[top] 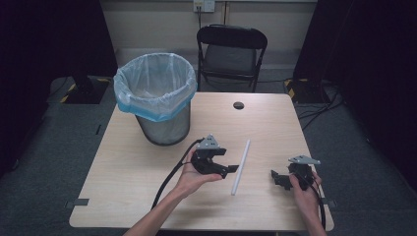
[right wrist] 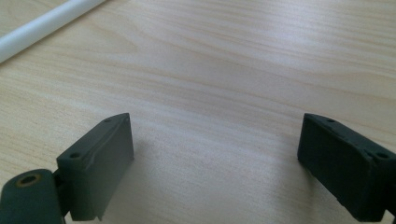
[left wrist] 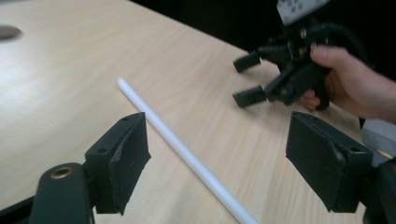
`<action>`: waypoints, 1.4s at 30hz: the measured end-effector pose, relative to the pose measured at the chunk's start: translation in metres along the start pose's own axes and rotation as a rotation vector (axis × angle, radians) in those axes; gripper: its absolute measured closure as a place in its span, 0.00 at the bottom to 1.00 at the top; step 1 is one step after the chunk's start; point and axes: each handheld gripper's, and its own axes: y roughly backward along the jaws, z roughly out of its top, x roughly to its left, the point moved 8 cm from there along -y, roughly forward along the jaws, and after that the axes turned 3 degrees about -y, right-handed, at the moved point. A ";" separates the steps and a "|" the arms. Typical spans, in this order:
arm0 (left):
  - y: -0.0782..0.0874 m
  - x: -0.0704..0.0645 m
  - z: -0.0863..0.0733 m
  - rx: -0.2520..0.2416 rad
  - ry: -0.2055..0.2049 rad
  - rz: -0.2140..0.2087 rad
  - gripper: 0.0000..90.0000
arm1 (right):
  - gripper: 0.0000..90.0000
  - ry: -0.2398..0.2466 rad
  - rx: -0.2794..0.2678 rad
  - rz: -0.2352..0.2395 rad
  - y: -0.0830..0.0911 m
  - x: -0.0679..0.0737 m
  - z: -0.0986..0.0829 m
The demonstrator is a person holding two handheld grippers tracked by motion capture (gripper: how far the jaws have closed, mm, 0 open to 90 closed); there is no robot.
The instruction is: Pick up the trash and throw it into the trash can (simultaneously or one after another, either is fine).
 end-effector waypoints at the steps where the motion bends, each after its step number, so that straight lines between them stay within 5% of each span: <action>1: -0.005 -0.002 -0.005 0.021 -0.001 0.000 0.24 | 0.11 0.001 0.000 0.000 0.000 0.000 0.000; 7: -0.032 -0.010 -0.032 0.085 0.009 -0.008 0.29 | 0.11 0.000 0.000 0.000 0.000 0.000 0.000; 17: -0.047 -0.007 -0.059 0.145 0.003 0.026 0.39 | 0.11 0.000 0.000 0.000 0.000 0.000 0.000; 22: -0.050 -0.008 -0.061 0.172 -0.028 0.044 0.44 | 0.11 0.001 -0.001 -0.001 0.000 0.000 0.000; 23: -0.049 -0.006 -0.062 0.180 -0.057 0.060 0.47 | 0.11 0.001 0.000 -0.001 0.000 0.000 0.000; 36: -0.042 0.006 -0.063 0.222 -0.117 0.110 0.77 | 0.11 0.000 0.000 0.000 0.000 0.000 0.000; 42: -0.040 0.013 -0.062 0.225 -0.068 0.082 0.88 | 0.11 0.000 0.000 0.000 0.000 0.000 0.000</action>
